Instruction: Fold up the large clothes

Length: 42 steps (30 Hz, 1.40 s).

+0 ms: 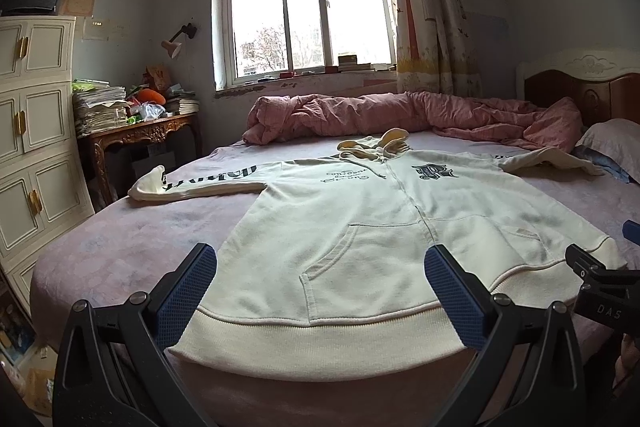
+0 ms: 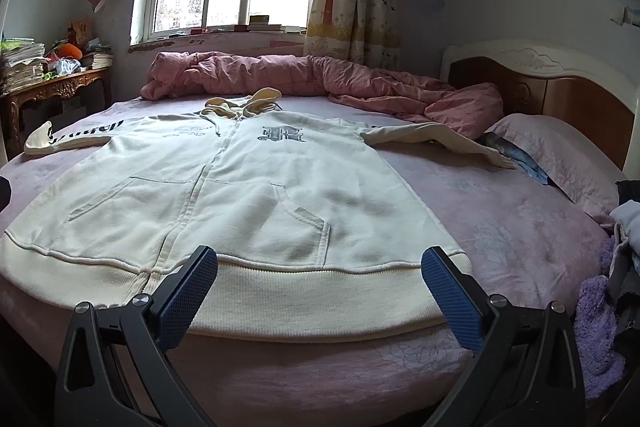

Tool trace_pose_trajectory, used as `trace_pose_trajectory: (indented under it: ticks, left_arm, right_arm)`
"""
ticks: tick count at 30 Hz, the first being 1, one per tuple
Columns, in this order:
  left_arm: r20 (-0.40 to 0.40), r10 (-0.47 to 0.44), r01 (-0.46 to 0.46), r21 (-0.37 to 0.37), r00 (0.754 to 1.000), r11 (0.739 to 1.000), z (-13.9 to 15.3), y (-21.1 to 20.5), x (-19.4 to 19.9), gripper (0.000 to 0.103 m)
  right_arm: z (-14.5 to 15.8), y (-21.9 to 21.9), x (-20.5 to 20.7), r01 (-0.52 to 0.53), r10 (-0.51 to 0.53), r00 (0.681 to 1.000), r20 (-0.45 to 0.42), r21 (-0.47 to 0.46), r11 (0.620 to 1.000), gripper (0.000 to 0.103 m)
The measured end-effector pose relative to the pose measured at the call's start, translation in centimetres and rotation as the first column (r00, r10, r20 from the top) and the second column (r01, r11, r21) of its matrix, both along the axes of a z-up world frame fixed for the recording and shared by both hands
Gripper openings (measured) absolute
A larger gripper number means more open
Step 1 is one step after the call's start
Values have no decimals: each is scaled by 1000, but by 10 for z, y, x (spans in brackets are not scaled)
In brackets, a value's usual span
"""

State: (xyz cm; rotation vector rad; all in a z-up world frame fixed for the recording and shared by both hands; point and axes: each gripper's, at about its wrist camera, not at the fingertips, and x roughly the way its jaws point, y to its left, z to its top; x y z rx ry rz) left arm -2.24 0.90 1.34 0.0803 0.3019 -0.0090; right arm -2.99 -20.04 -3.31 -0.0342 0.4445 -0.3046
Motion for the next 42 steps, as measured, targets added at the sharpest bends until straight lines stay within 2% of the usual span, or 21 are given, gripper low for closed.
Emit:
trace_pose_trajectory:
  ticks: [2, 5, 7, 9, 11, 13, 14, 16, 19, 21, 26, 28, 29, 30, 32, 33, 34, 35, 36, 38, 42]
  left_arm:
    - [-27, -1, 2, 19, 1000, 1000, -9, -2, 3, 103]
    - [-112, -41, 48, 62, 993, 997, -33, -4, 5, 103]
    - [-176, -73, 92, 98, 982, 991, -51, -6, 5, 103]
    - [-208, -81, 111, 134, 975, 985, -65, -8, 4, 103]
    - [-221, -94, 134, 173, 971, 976, -74, -13, 2, 92]
    - [-241, -101, 154, 214, 965, 964, -83, -19, 3, 89]
    - [-245, -96, 154, 232, 965, 961, -87, -22, 5, 89]
    - [-239, -78, 142, 263, 968, 954, -91, -24, 8, 89]
    - [-230, -56, 121, 278, 972, 953, -90, -22, 14, 89]
    - [-220, -28, 96, 304, 975, 948, -88, -20, 21, 90]
    - [-183, 34, 46, 420, 983, 907, -88, -14, 45, 90]
    - [-162, 57, 23, 453, 985, 891, -87, -8, 54, 90]
    - [-130, 91, -20, 467, 987, 884, -86, -2, 57, 89]
    - [-98, 136, -74, 475, 986, 877, -86, 5, 61, 88]
    - [-99, 197, -127, 478, 975, 869, -86, 21, 71, 61]
    - [-113, 212, -136, 467, 971, 874, -85, 29, 75, 56]
    - [-137, 209, -130, 438, 968, 889, -84, 37, 79, 43]
    - [-159, 192, -114, 404, 968, 907, -82, 43, 81, 27]
    - [-174, 166, -94, 362, 971, 927, -78, 47, 82, 21]
    - [-172, 126, -68, 310, 977, 948, -67, 51, 82, 12]
    - [-166, 36, 12, 278, 985, 961, -33, 49, 98, 9]
  right_arm:
    - [0, 1, 0, -1, 2, 1000, -9, 10, 1000, 103]
    - [-4, 9, -4, -35, 34, 999, -40, -21, 999, 103]
    - [-14, 13, -7, -112, 110, 990, -85, -26, 993, 103]
    - [-26, 14, -5, -206, 202, 965, -168, -9, 978, 103]
    - [-36, 20, -3, -264, 245, 939, -243, -48, 963, 102]
    - [-40, 24, -2, -261, 229, 938, -258, -96, 960, 102]
    - [-42, 24, 0, -261, 230, 935, -269, -85, 961, 102]
    - [-47, 23, 7, -254, 223, 927, -303, -69, 965, 102]
    - [-54, 19, 17, -232, 182, 921, -344, -109, 967, 102]
    - [-53, 12, 20, -225, 174, 916, -362, -104, 969, 102]
    - [-52, -2, 33, -147, 52, 928, -368, -235, 961, 102]
    - [-53, -14, 37, -149, 62, 924, -378, -207, 967, 102]
    - [-53, -20, 38, -155, 79, 921, -381, -174, 972, 101]
    - [-52, -25, 38, -163, 100, 918, -384, -134, 978, 96]
    - [-49, -36, 38, -176, 138, 915, -379, -69, 982, 80]
    - [-48, -40, 38, -174, 143, 919, -368, -53, 983, 65]
    - [-45, -45, 38, -164, 136, 925, -355, -48, 985, 43]
    - [-43, -49, 39, -137, 110, 933, -343, -58, 989, 31]
    - [-40, -54, 41, -111, 83, 939, -333, -68, 991, 16]
    - [-32, -62, 43, -137, 125, 943, -308, -20, 990, 12]
    - [-1, -65, 52, -211, 202, 950, -238, -12, 978, 9]
